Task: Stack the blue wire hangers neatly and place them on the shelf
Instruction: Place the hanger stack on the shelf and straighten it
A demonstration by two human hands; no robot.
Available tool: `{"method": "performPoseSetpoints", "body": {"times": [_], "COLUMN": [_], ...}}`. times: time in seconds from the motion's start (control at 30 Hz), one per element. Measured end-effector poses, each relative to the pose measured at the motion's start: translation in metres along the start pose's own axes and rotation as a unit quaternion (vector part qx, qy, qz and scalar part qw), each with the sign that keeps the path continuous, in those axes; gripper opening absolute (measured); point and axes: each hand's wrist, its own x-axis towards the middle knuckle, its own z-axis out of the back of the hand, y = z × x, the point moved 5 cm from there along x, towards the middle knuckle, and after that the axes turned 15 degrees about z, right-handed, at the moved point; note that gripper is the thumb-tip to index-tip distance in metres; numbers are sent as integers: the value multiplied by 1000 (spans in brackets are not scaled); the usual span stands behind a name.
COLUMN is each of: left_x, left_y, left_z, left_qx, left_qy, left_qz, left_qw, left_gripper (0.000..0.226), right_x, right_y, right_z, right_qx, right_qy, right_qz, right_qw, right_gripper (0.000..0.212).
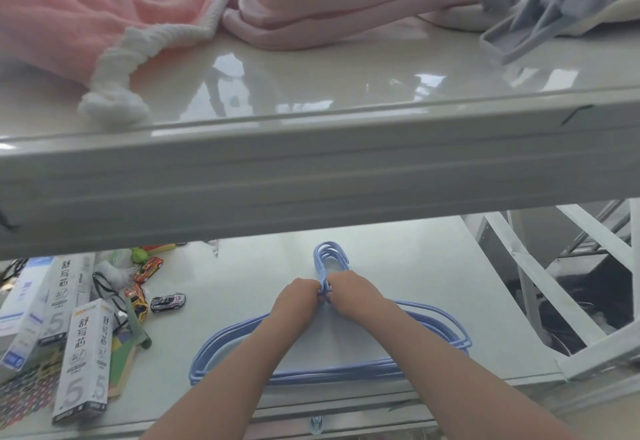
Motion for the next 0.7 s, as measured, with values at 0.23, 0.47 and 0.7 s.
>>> {"method": "performPoseSetpoints", "body": {"times": [0.23,0.47,0.7], "left_x": [0,-2,-21], "left_y": [-1,-1,43], "left_z": [2,2,27], "left_qx": [-10,-5,57], "left_qy": [2,3,-59], "left_qz": [-22,-32,51], "left_qw": [1000,999,995], "left_gripper": [17,22,44], "right_x": [-1,-15,-73], "right_y": [-7,-1,-48], "right_z": [-2,5,45], "right_qx": [10,11,21], "right_qy": [-15,-37,-2], "right_qz": [8,24,-70], "right_qw": [1000,999,997], "right_gripper": [25,17,46]}}
